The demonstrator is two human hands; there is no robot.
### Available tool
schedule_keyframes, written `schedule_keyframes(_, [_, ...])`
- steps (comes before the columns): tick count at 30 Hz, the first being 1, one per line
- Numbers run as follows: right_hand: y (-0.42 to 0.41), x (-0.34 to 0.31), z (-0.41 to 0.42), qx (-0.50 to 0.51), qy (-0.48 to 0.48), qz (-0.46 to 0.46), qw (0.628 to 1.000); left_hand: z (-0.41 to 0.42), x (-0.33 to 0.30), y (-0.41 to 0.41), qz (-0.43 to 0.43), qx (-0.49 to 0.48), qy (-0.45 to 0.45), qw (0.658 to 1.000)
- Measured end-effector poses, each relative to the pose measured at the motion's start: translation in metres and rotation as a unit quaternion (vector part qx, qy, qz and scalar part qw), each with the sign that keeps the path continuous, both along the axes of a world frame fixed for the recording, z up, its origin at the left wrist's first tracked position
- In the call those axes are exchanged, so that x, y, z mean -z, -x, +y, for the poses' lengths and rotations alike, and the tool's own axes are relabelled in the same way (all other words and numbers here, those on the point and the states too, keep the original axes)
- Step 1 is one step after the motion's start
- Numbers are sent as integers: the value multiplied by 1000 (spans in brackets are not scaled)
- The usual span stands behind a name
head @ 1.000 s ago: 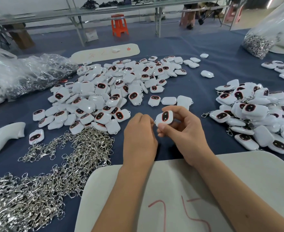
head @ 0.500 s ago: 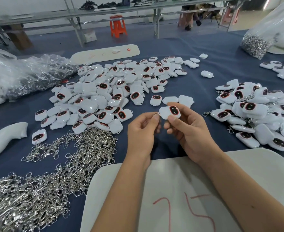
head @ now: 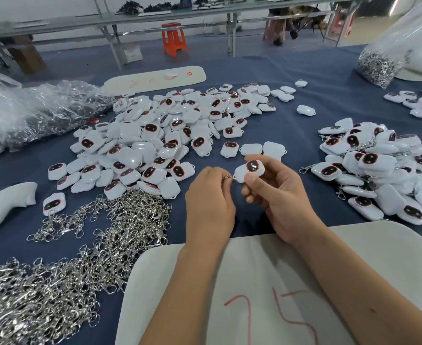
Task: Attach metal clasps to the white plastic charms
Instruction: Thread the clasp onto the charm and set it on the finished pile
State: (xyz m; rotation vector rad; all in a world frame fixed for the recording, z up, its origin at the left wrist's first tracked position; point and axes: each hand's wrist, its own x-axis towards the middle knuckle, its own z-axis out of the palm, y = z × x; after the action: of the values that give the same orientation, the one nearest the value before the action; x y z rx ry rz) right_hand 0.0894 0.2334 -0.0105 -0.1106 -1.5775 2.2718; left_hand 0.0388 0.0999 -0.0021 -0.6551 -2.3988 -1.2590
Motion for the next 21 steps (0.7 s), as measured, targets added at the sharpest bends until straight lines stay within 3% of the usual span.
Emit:
schedule_keyframes(6, [-1,-1,-4,27,-80,9,996,1,0,2,32,-18,69,997])
schedule_keyframes(8, [-1,-1,-5,33,-83,14,996,1,0,1,9,-22,31,999])
schedule_keyframes(10, [-1,-1,-5,27,-49,12,998,3,1,1,-74,-11,-79,994])
schedule_keyframes(11, [-1,-2,-4,20,-25,11,999,5,1,2,-148,7,-156,977])
schedule_keyframes(13, [-1,-4,-2,-1,21,14,1000,10,-1,1,-309,57,-308,898])
schedule_keyframes(14, [-1,-5,-1,-11,37,16,999,11,-3,-1,-369,84,-359,853])
schedule_keyframes(16, [-1,-6,-1,-22,54,18,998,13,-5,-3,-433,118,-404,797])
schedule_keyframes(18, [-1,-6,0,-26,58,18,998,13,-5,-3,-455,128,-426,772])
schedule_keyframes(21, [0,-5,-1,-28,39,19,999,12,-6,-3,-447,118,-437,771])
